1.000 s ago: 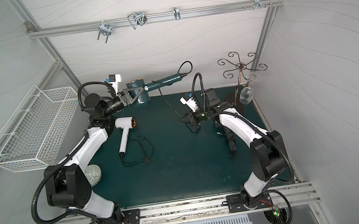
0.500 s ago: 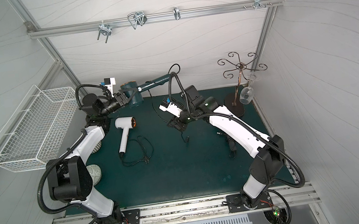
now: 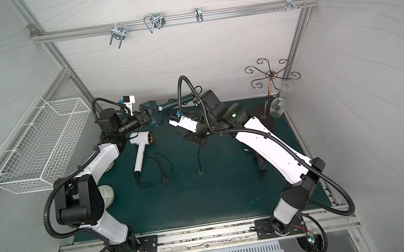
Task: Wrap the cord around the hair dryer
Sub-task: Wrap the power cord around the hair dryer.
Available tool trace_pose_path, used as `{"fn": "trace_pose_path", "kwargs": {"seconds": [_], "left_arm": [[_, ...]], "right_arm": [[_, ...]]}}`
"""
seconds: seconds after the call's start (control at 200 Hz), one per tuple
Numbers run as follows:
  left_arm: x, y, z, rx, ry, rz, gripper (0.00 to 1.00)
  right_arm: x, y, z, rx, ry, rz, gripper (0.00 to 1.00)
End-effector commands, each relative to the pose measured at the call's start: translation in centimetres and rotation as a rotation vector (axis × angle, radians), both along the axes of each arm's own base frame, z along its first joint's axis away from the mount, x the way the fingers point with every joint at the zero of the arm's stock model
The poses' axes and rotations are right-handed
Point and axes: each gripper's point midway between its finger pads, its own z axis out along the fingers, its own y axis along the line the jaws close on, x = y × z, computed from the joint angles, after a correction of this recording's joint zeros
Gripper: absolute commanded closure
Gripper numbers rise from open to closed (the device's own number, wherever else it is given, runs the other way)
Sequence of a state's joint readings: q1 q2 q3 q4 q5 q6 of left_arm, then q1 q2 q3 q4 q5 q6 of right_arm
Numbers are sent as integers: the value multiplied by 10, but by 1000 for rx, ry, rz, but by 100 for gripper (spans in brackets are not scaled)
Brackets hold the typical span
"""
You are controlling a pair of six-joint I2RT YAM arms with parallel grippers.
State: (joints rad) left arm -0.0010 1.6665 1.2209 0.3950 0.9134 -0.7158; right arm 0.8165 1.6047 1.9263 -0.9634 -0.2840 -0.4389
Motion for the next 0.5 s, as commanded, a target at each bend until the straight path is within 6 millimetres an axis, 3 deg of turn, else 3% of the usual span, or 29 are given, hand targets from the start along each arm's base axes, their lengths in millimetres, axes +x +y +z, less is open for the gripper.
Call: {"fn": "trace_pose_path", "kwargs": {"seconds": [0.0,0.335,0.49], "left_arm": [[-4,4,23,54,-109,32,100],[-4,-13,0,102,-65,9,100],[-7,-32,-7,103,-55,-28,100]], "right_arm": [[-13,-10,19,-29,-83,33,100],[-24,-11,70,31,-205,52,100],[-31,-4,76,40,-227,82,100]]}}
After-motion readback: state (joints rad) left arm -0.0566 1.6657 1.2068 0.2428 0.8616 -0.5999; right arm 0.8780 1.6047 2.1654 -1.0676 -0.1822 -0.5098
